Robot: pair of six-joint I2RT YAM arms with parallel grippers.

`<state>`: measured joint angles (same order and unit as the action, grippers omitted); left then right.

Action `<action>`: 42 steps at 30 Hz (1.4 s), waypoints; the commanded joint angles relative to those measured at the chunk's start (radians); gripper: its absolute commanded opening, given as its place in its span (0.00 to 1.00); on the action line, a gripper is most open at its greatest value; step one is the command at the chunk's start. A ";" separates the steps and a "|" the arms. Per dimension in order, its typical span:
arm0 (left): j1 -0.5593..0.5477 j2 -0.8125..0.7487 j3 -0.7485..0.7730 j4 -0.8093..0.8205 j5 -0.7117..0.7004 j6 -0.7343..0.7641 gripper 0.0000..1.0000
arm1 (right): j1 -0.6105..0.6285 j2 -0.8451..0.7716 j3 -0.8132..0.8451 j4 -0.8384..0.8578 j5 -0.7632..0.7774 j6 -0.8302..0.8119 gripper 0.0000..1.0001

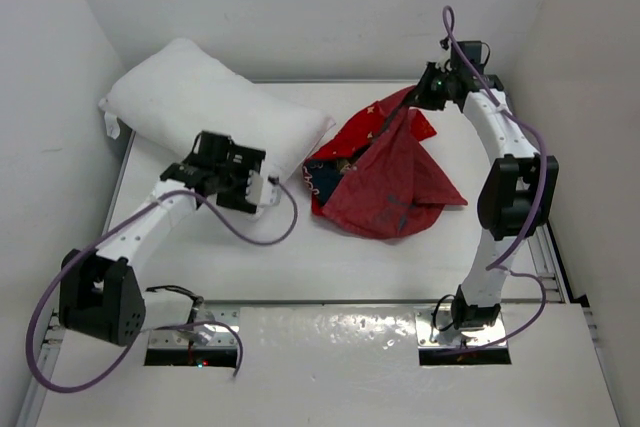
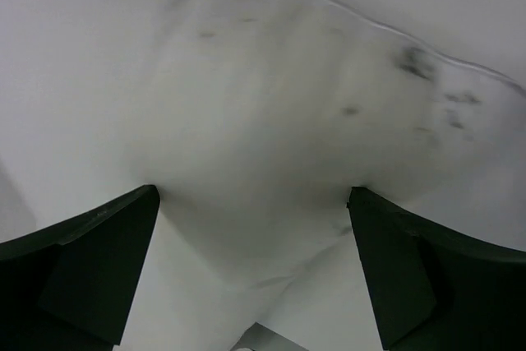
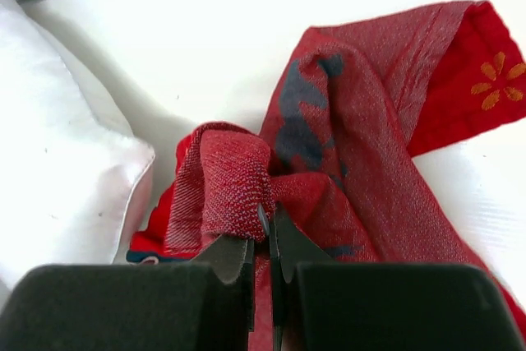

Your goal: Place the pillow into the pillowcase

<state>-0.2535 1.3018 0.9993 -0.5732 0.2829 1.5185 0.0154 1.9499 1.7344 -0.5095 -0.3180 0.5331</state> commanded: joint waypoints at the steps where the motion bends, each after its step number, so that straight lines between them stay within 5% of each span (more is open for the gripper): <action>1: -0.007 -0.076 -0.137 0.053 -0.027 0.307 1.00 | -0.003 -0.034 0.005 0.081 0.030 0.036 0.00; 10: -0.020 0.117 -0.320 0.505 -0.140 0.233 1.00 | 0.018 -0.057 -0.108 0.052 0.026 0.008 0.00; 14: -0.035 0.174 -0.321 0.507 -0.125 0.223 0.96 | 0.018 -0.081 -0.180 0.032 0.051 -0.010 0.00; 16: -0.046 0.180 -0.330 0.468 -0.119 0.244 0.80 | 0.017 -0.095 -0.214 0.031 0.062 -0.015 0.00; 17: -0.050 0.177 -0.337 0.461 -0.111 0.246 0.59 | 0.017 -0.098 -0.226 0.032 0.069 -0.018 0.00; 20: -0.072 0.163 -0.338 0.414 -0.119 0.229 0.27 | 0.015 -0.101 -0.253 0.042 0.069 -0.012 0.00; 21: -0.076 0.159 -0.329 0.411 -0.116 0.144 0.00 | 0.014 -0.100 -0.254 0.043 0.069 -0.005 0.00; 27: 0.019 0.188 0.077 0.109 0.126 -0.266 0.00 | 0.009 -0.057 -0.156 0.072 0.063 0.047 0.00; 42: -0.033 0.017 0.553 -0.266 0.542 -0.374 0.00 | 0.014 0.058 -0.019 0.048 0.135 0.084 0.00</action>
<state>-0.2768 1.3666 1.4364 -0.8398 0.6319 1.2171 0.0223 2.0068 1.6890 -0.4740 -0.2050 0.6037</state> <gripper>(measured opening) 0.086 0.033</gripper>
